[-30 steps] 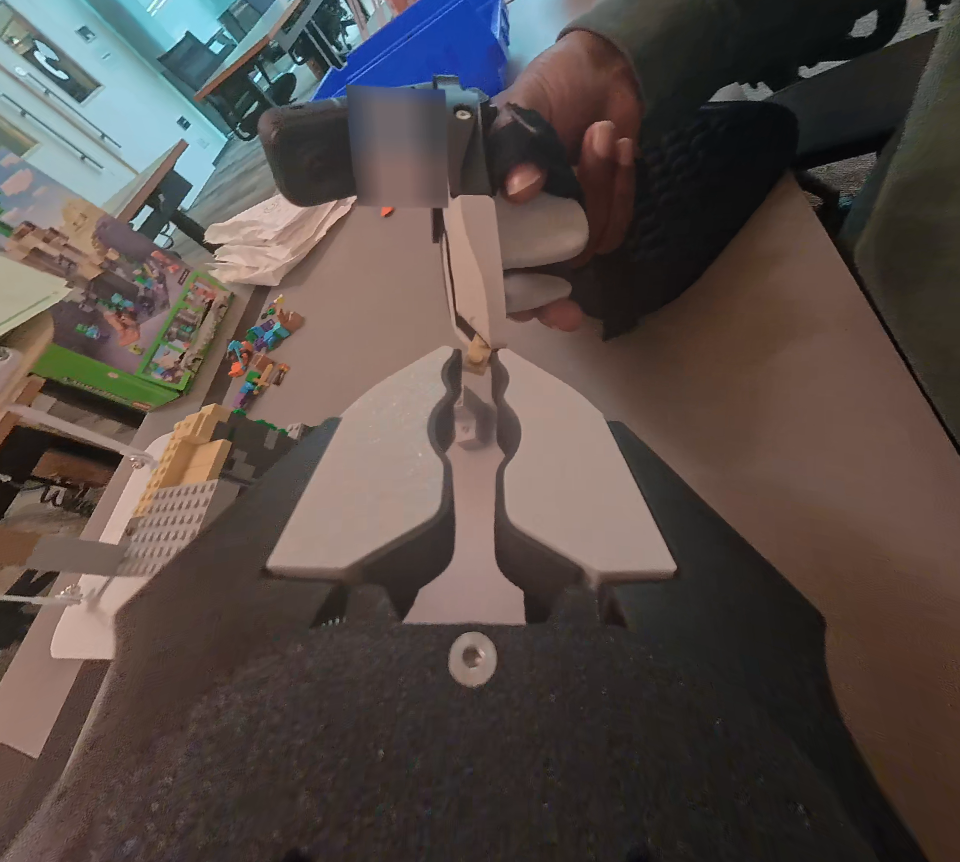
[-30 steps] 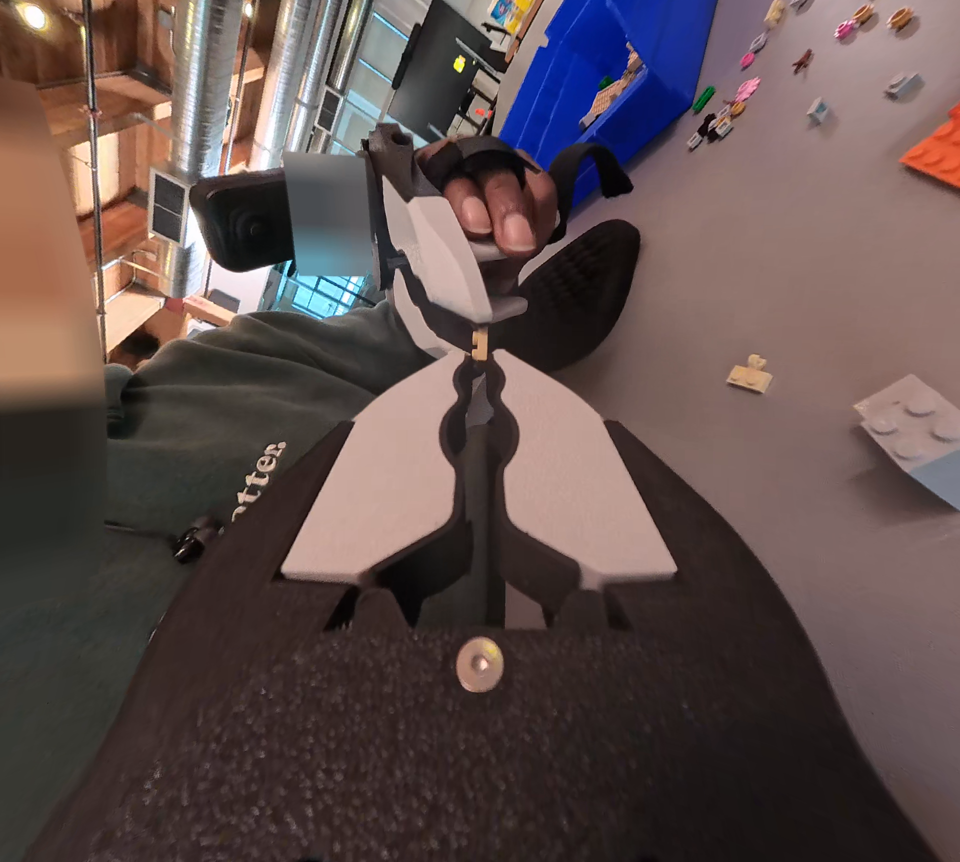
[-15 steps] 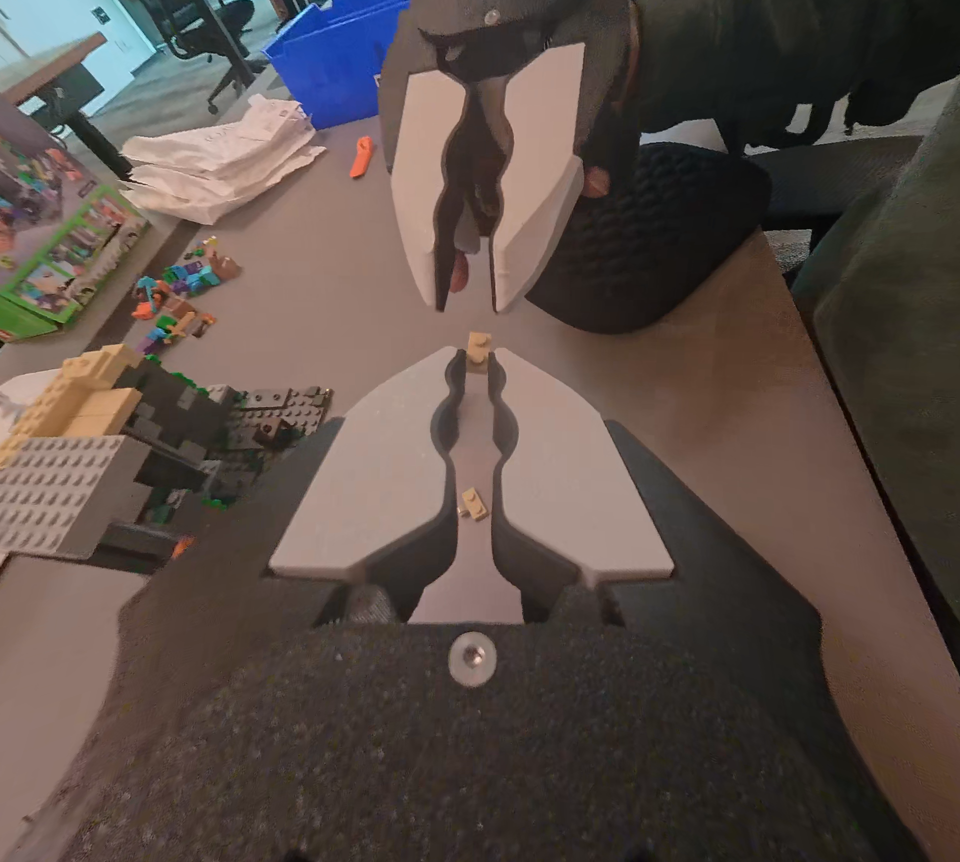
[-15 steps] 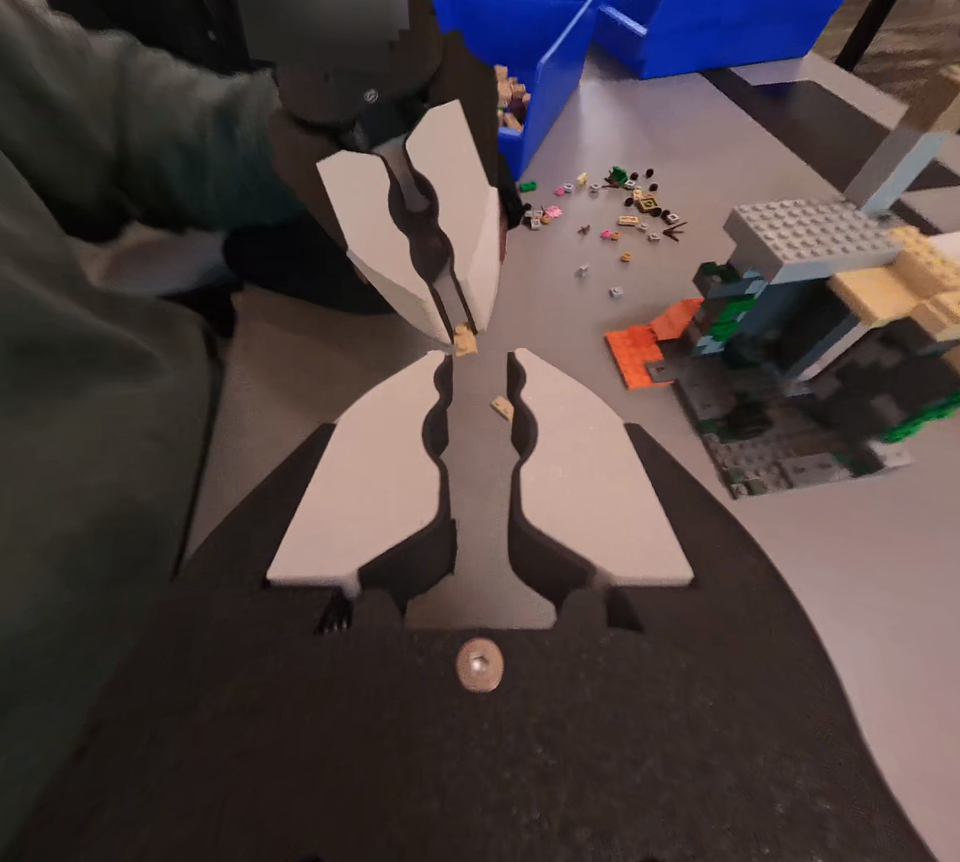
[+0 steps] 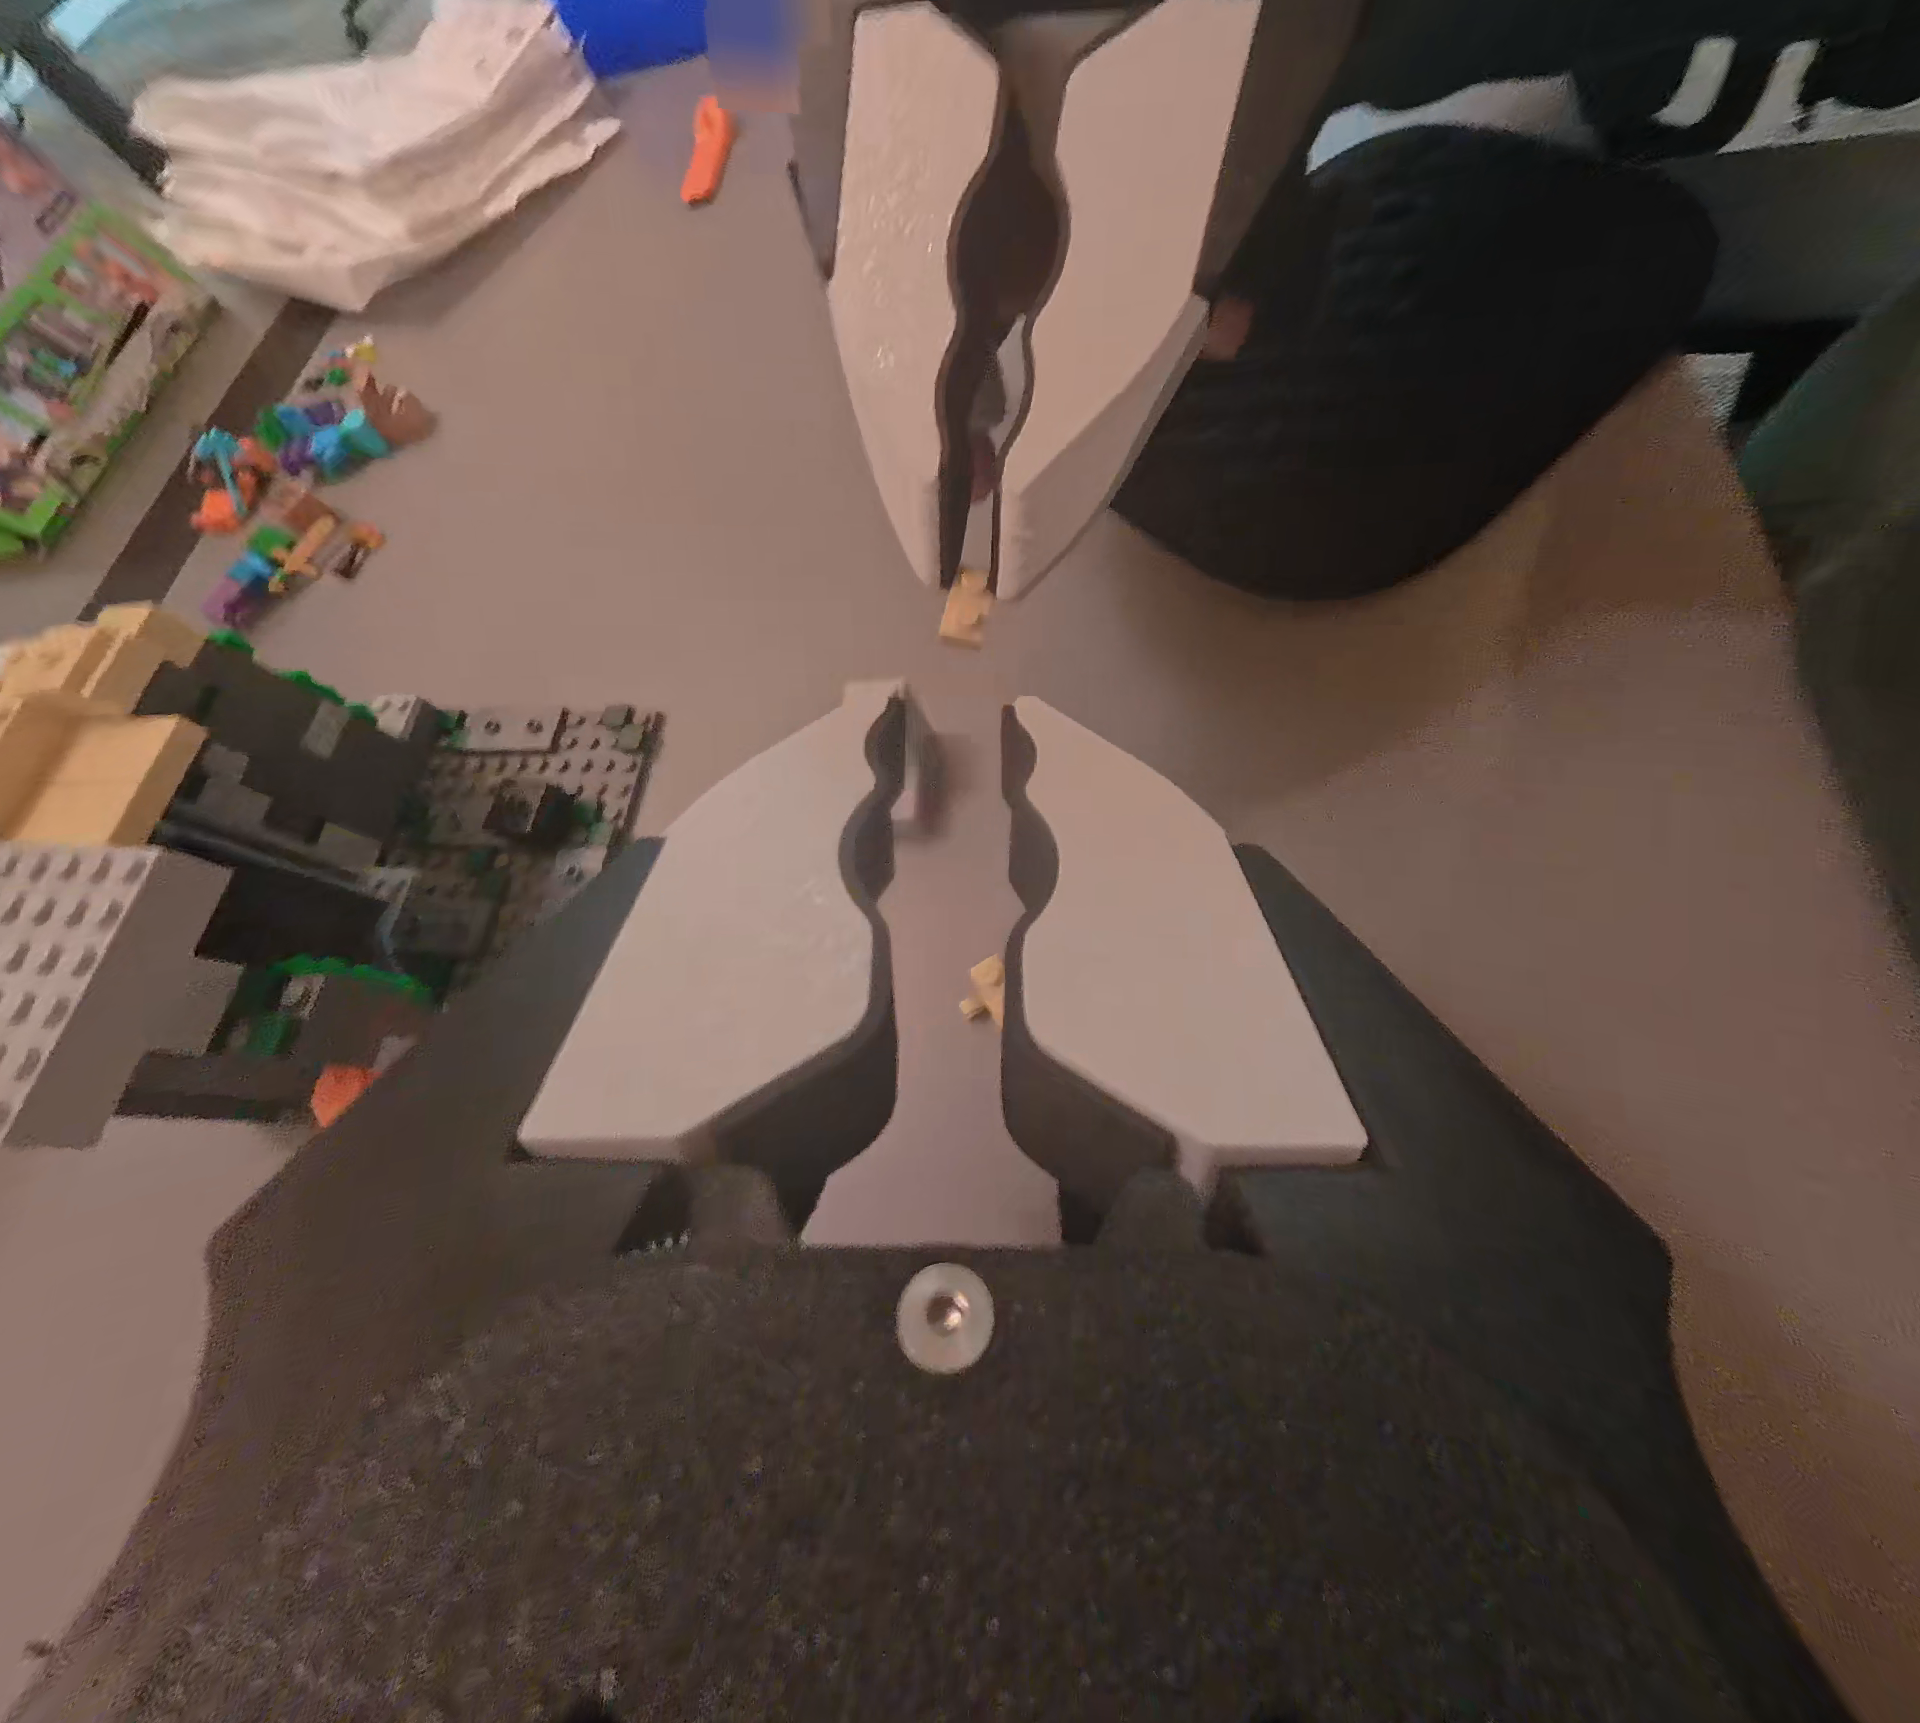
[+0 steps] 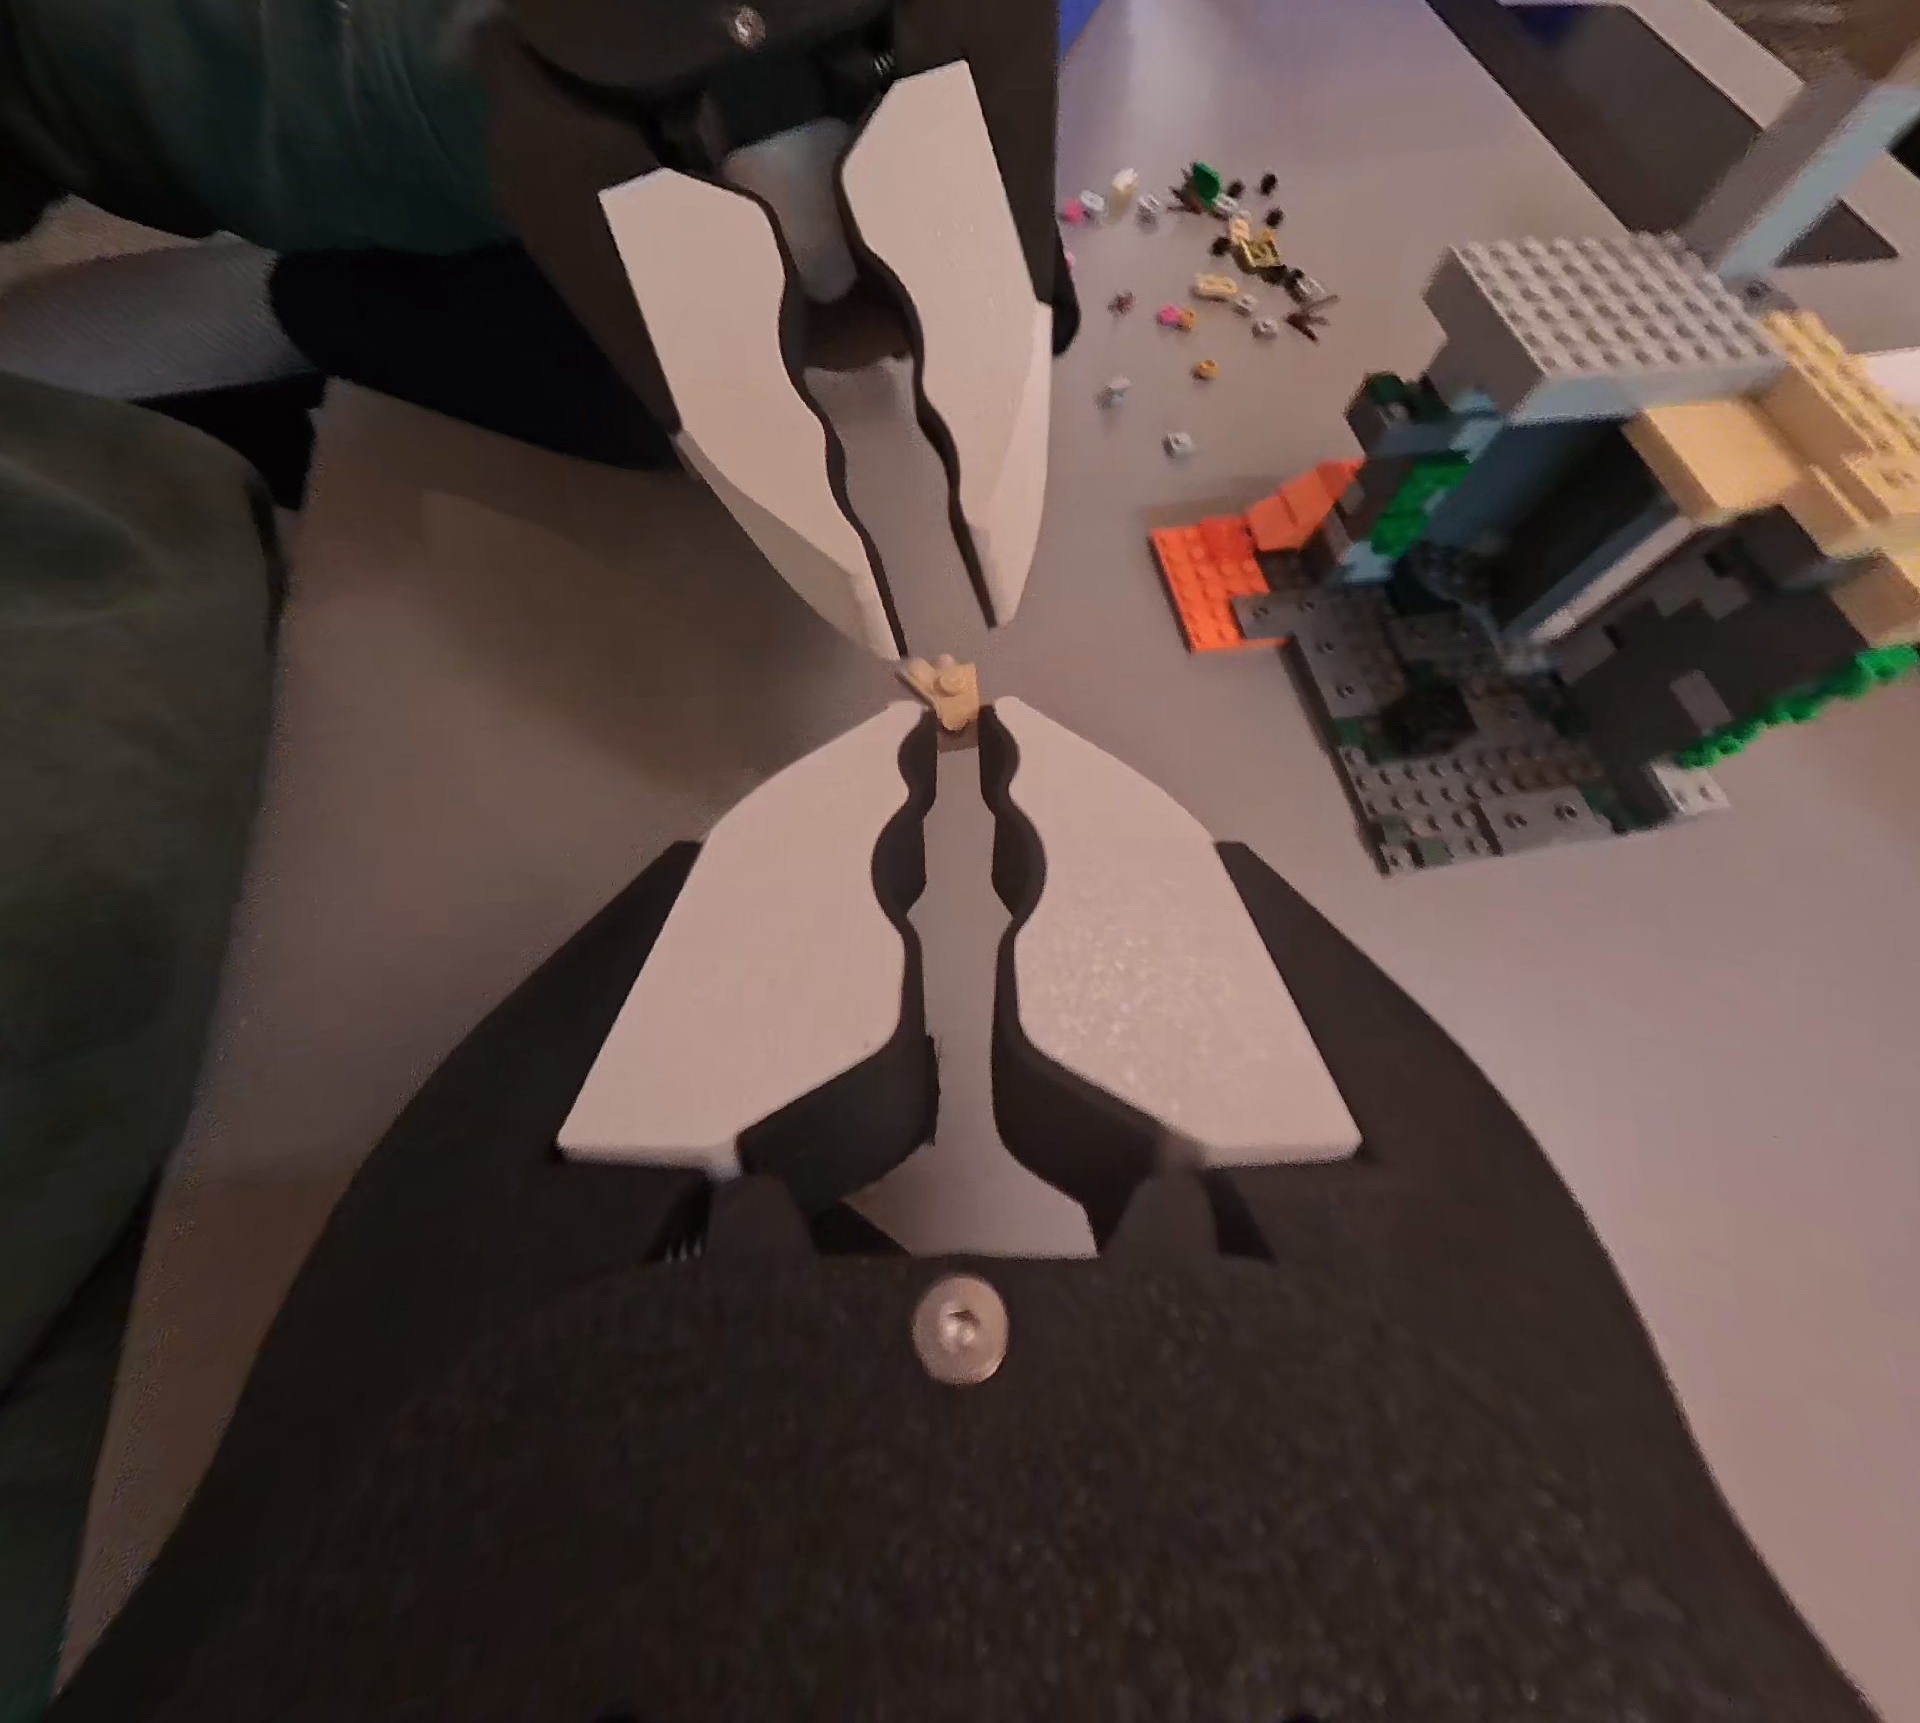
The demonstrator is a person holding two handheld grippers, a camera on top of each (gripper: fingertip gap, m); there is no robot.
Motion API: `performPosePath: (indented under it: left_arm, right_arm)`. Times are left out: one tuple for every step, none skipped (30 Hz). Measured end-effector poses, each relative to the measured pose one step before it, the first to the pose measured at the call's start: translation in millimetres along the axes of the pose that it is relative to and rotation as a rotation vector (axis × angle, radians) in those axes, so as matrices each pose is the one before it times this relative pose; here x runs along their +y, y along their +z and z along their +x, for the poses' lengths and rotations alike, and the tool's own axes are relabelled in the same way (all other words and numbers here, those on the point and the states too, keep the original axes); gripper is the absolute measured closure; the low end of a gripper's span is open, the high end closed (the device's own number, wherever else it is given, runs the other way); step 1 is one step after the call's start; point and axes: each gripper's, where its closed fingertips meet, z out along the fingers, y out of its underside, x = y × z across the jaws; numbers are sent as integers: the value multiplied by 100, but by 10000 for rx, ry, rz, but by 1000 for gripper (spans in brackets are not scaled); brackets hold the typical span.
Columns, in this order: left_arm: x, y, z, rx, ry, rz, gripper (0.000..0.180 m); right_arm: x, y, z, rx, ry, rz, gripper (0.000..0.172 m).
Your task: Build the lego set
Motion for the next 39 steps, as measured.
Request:
performPosePath:
  left_arm:
    - [565, 293, -500, -146, -149, -243, 162]
    - [533, 354, -419, -88, -141, -236, 161]
    - [599, 425, -335, -15, -147, -295, 160]
    - [577, 494, -294, 29, -139, -304, 158]
    - [511, 556, -219, 80, -144, -297, 156]
    - [449, 587, -143, 130, -151, -292, 155]
    - [303, 571, -137, 121, -127, -212, 153]
    - [226, 535, -54, 140, -82, -171, 152]
    - [191, 490, -44, 125, -34, -162, 152]
    - [169, 430, -14, 105, -9, -164, 151]
    - [174, 370, -25, 75, 5, -176, 151]
    - [191, 333, -3, 83, 7, -190, 150]
    - [129, 307, -23, 56, -15, -155, 150]
    - [74, 251, -7, 48, -40, -121, 150]
    - [-20, 164, 7, 59, -89, -75, 151]
    - [-61, 70, 4, 47, -152, -59, 156]
    - [35, 41, -1, 25, -124, -113, 158]
    - [45, -8, 31, -15, -94, -105, 160]
    - [59, -39, 42, -71, -98, -71, 161]
    - [53, -43, 97, -66, -114, -51, 163]
    - [49, -47, 123, -78, -134, -34, 163]
    - [60, -55, 212, -30, -131, -39, 163]
    - [66, -60, 236, -11, -132, -36, 162]
    - [63, -48, 258, 9, -129, -21, 161]
    - [38, -39, 332, 63, -114, 13, 160]
    - [52, -35, 317, 61, -127, 12, 160]
    - [29, -32, 311, 69, -92, 28, 159]
    - [-19, -39, 369, 106, -36, 57, 158]
    - [-18, -21, 327, 85, -51, 47, 158]
    - [-50, -22, 304, 71, -39, 56, 158]
    - [-86, -34, 350, 107, -21, 70, 158]
    - [-91, -31, 350, 129, -34, 68, 158]
    - [-172, -57, 420, 175, -19, 114, 158]
    - [-185, -76, 341, 134, -20, 148, 158]
    - [-98, -91, -23, -78, -34, 75, 158]
    - [-45, -95, -93, -91, 54, 41, 159]
    - [-49, -125, -22, -23, 59, 47, 159]
    - [-78, -114, -43, -8, -10, 56, 159]
    - [-83, -111, -84, -17, -5, 78, 159]
  right_arm:
    - [596, -152, 686, 227, 93, -193, 165]
    - [617, -102, 713, 220, 147, -211, 165]
    - [517, -42, 594, 149, 154, -136, 165]
    - [456, 30, 564, 159, 196, -121, 165]
    - [416, 108, 545, 183, 217, -128, 165]
    - [380, 189, 409, 131, 173, -136, 165]
    - [256, 190, 308, 125, 130, -88, 164]
    - [95, 157, 128, 41, 84, -4, 165]
    - [-17, 125, 0, -21, 60, 37, 165]
    - [-18, 74, 21, 13, 39, 35, 165]
    - [-4, 52, 81, 59, 12, 21, 165]
    - [-33, 8, 15, 18, -11, 49, 165]
    - [-68, -25, -30, -9, 14, 74, 164]
    - [-25, -38, -15, -4, 31, 49, 164]
    - [10, -58, 2, -1, 13, 21, 164]
    - [39, -57, 24, 21, -1, -2, 164]
    - [65, -59, 63, 51, 11, -17, 164]
    - [76, -64, 77, 46, 45, -23, 164]
    - [65, -75, 41, 21, 76, -15, 164]
    - [55, -77, 66, 37, 96, -1, 164]
    - [62, -75, 56, 39, 86, 3, 164]
    - [104, -52, 29, 31, 75, -25, 164]
    - [136, -22, 1, 27, 70, -44, 164]
    - [85, -4, -58, 14, 36, -12, 164]
    - [38, -3, -91, 3, 6, 15, 164]
    - [87, 16, -55, 29, 17, -31, 164]
    - [98, 29, -45, 40, 10, -42, 164]
    - [32, 3, -93, 5, -4, 1, 164]
    - [34, 2, -76, 15, 21, 0, 164]
    - [51, 2, -5, 55, 44, -20, 164]
    - [26, -4, 27, 66, 50, -14, 164]
    - [-11, -33, -15, 37, 52, 11, 164]
    - [-3, -37, 12, 39, 80, 5, 164]
    - [5, -51, 48, 55, 90, -7, 164]
    - [8, -52, -14, 21, 67, 5, 164]
    - [-1, -45, -39, 6, 56, 10, 164]
    - [19, -26, -31, 16, 50, 0, 164]
    - [33, 7, -16, 20, 53, -17, 164]
    - [25, 43, -114, -43, 39, -23, 164]
